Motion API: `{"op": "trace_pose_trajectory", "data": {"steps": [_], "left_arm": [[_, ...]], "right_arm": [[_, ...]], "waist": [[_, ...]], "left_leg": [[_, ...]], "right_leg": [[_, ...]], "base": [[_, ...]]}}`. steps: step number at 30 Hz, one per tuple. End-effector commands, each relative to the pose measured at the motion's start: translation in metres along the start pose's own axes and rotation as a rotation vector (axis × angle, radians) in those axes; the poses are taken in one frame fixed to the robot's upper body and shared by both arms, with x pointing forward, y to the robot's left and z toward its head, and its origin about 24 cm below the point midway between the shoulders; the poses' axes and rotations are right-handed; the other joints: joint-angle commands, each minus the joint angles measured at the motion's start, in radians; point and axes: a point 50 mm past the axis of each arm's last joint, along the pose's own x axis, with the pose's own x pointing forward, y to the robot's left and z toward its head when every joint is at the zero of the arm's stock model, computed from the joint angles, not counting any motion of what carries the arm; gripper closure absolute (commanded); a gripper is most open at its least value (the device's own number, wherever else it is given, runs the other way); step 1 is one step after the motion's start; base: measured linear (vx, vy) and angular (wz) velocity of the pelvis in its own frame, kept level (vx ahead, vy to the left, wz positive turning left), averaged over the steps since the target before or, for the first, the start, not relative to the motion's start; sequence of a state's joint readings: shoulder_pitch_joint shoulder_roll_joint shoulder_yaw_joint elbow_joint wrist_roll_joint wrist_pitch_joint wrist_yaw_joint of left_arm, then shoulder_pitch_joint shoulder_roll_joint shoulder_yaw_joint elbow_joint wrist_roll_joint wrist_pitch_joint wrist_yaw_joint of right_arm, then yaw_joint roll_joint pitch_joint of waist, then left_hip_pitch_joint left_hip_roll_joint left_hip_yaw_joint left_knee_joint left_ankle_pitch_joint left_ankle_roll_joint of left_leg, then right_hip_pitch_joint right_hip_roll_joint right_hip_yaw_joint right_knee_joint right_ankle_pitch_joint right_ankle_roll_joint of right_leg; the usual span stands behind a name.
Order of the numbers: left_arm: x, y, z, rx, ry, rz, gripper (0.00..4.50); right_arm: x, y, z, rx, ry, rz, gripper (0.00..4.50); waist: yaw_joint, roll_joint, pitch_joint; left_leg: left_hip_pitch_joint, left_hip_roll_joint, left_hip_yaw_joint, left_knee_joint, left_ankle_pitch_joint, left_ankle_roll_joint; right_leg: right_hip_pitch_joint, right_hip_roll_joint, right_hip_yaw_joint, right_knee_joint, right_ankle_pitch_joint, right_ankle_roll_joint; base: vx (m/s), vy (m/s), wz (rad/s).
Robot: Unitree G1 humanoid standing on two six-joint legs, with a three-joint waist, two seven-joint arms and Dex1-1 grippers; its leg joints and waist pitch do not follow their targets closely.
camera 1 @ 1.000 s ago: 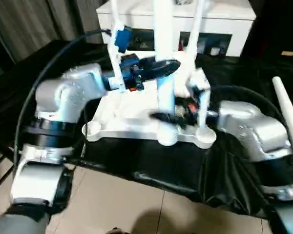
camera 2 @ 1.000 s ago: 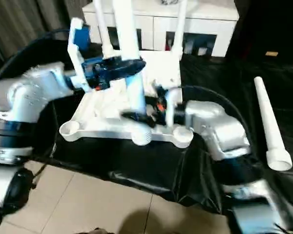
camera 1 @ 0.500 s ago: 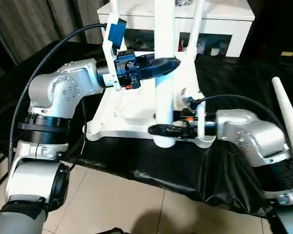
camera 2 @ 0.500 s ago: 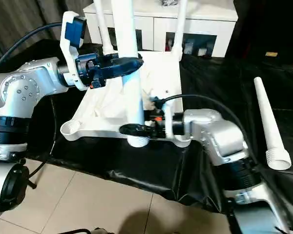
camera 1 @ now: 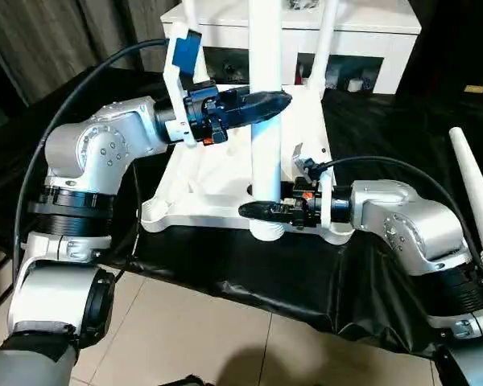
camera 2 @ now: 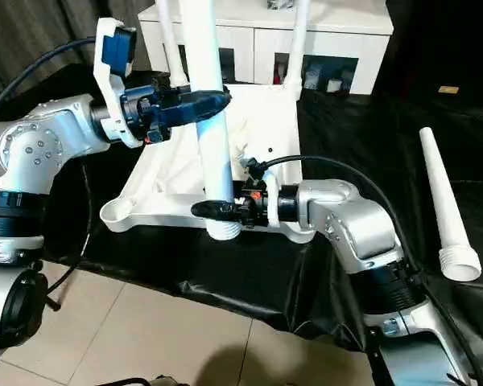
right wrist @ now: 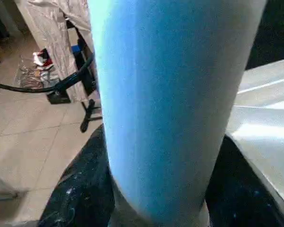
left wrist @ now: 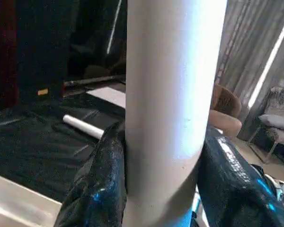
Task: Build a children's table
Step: Rotate table base
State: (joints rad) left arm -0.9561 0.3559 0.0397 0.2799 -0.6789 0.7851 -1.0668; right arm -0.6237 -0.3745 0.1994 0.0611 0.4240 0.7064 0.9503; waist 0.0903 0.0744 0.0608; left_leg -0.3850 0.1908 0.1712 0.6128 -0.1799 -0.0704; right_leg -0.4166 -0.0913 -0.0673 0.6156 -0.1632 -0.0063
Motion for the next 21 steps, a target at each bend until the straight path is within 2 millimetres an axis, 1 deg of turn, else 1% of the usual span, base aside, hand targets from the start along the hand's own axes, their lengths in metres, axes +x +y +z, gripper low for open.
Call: {"op": "trace_pose_trajectory", "data": {"steps": [1, 2, 3, 7, 8, 9, 11, 13, 16, 21], "left_arm": [[0.004, -0.007, 0.004, 0.023, 0.021, -0.072, 2.73], [0.004, -0.008, 0.004, 0.027, 0.028, -0.085, 2.73], [0.004, -0.008, 0.003, 0.028, 0.03, -0.085, 2.73], [0.004, -0.008, 0.003, 0.034, 0.041, -0.094, 2.73], [0.004, -0.009, 0.003, 0.034, 0.04, -0.098, 2.73], [0.004, -0.009, 0.003, 0.036, 0.04, -0.102, 2.73], [0.004, -0.009, 0.003, 0.037, 0.04, -0.105, 2.73], [0.004, -0.011, 0.003, 0.04, 0.045, -0.119, 2.73], [0.004, -0.012, 0.001, 0.042, 0.048, -0.129, 2.73], [0.005, -0.012, 0.002, 0.046, 0.05, -0.129, 2.73]], "right_arm": [[-0.005, -0.004, 0.01, 0.004, -0.037, -0.012, 1.61], [-0.007, -0.003, 0.011, 0.008, -0.036, 0.0, 1.46], [-0.008, -0.003, 0.011, 0.006, -0.028, 0.009, 1.38], [-0.015, -0.003, 0.012, 0.014, -0.012, 0.056, 1.22], [-0.016, -0.003, 0.012, 0.018, -0.01, 0.066, 1.22], [-0.018, -0.003, 0.012, 0.02, -0.006, 0.069, 1.22], [-0.019, -0.005, 0.012, 0.021, -0.001, 0.067, 1.22], [-0.02, -0.007, 0.013, 0.024, 0.002, 0.062, 1.22], [-0.02, -0.008, 0.016, 0.03, -0.002, 0.067, 1.22], [-0.019, -0.007, 0.017, 0.036, 0.002, 0.085, 1.22]], "waist": [[0.003, -0.001, -0.086], [0.003, 0.001, -0.086], [0.003, 0.0, -0.086], [0.004, 0.0, -0.085], [0.003, -0.001, -0.086], [0.004, -0.005, -0.085], [0.005, -0.006, -0.085], [0.005, -0.004, -0.086], [0.003, -0.008, -0.085], [0.005, -0.006, -0.086]], "left_leg": [[0.012, 0.017, -0.005, -0.063, -0.152, 0.026], [0.012, 0.016, -0.005, -0.063, -0.157, 0.029], [0.012, 0.017, -0.006, -0.063, -0.158, 0.029], [0.013, 0.017, -0.005, -0.063, -0.169, 0.03], [0.012, 0.018, -0.005, -0.062, -0.168, 0.032], [0.011, 0.017, -0.005, -0.062, -0.166, 0.033], [0.011, 0.017, -0.004, -0.062, -0.156, 0.036], [0.011, 0.017, -0.005, -0.061, -0.153, 0.036], [0.01, 0.018, -0.005, -0.061, -0.156, 0.035], [0.011, 0.018, -0.005, -0.061, -0.151, 0.037]], "right_leg": [[0.069, -0.037, 0.031, -0.058, -0.144, -0.247], [0.069, -0.036, 0.031, -0.059, -0.139, -0.25], [0.069, -0.037, 0.031, -0.057, -0.135, -0.251], [0.07, -0.037, 0.031, -0.059, -0.138, -0.256], [0.071, -0.037, 0.031, -0.058, -0.139, -0.257], [0.072, -0.038, 0.031, -0.058, -0.145, -0.256], [0.071, -0.038, 0.032, -0.058, -0.146, -0.256], [0.07, -0.038, 0.031, -0.058, -0.15, -0.256], [0.07, -0.038, 0.031, -0.059, -0.162, -0.255], [0.069, -0.037, 0.031, -0.058, -0.156, -0.255]], "base": [[0.0, 0.0, 0.0], [0.0, 0.0, 0.0], [0.0, 0.0, 0.0], [0.0, 0.0, 0.0], [0.0, 0.0, 0.0], [0.0, 0.0, 0.0], [0.0, 0.0, 0.0], [0.0, 0.0, 0.0], [0.0, 0.0, 0.0], [0.0, 0.0, 0.0]]}}
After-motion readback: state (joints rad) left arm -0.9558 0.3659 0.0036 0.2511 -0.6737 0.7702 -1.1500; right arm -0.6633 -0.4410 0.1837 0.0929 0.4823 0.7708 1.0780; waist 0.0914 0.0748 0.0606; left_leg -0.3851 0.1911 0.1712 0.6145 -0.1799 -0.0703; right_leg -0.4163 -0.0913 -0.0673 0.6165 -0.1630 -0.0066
